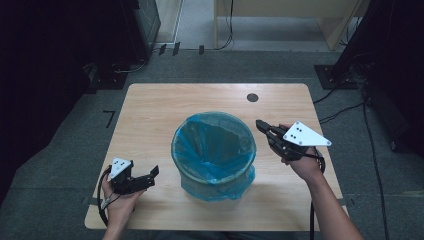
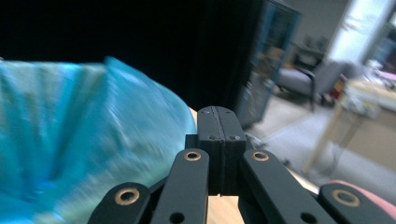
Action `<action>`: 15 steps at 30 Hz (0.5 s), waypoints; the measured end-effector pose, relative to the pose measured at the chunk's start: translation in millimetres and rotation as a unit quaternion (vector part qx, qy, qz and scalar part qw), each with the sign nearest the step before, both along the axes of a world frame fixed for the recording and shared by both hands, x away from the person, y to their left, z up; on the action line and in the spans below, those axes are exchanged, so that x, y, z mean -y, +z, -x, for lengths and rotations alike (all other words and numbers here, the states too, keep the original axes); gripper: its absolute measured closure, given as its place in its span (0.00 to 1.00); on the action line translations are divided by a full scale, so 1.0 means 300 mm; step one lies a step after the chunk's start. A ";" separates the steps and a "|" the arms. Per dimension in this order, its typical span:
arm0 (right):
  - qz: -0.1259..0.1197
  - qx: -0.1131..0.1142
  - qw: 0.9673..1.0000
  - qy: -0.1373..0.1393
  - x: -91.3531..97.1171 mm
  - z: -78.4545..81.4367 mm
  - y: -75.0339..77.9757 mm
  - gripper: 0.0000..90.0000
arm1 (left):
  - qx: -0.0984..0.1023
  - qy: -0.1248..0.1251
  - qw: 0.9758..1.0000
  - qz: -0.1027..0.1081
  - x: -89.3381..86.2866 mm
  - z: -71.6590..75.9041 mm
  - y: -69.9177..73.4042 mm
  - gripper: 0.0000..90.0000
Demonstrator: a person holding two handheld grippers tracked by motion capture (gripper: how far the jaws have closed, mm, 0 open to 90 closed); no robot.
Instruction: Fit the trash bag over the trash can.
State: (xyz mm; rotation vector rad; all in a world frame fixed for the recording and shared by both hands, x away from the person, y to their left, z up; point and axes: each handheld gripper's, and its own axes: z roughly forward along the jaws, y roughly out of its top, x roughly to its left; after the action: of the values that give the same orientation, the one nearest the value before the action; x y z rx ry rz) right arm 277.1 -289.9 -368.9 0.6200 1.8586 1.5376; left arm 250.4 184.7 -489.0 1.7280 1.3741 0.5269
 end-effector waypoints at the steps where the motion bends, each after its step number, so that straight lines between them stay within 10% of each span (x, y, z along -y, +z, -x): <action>1: 0.007 0.006 1.000 0.014 -0.005 0.001 0.020 1.00 | -0.005 -0.005 1.000 -0.007 -0.009 0.004 -0.007 0.00; 8: 0.090 0.069 0.986 0.120 -0.079 0.009 0.146 1.00 | -0.043 -0.019 0.998 -0.040 -0.024 0.007 -0.065 0.00; 15: 0.167 0.092 0.954 0.233 -0.193 0.008 0.215 1.00 | -0.047 -0.021 0.997 -0.055 -0.020 0.005 -0.080 0.00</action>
State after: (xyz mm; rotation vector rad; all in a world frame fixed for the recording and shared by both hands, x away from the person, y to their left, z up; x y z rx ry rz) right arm 274.7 -231.9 -304.5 -0.1271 2.1466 1.4416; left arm 248.9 190.6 -513.0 1.8880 1.3925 0.5113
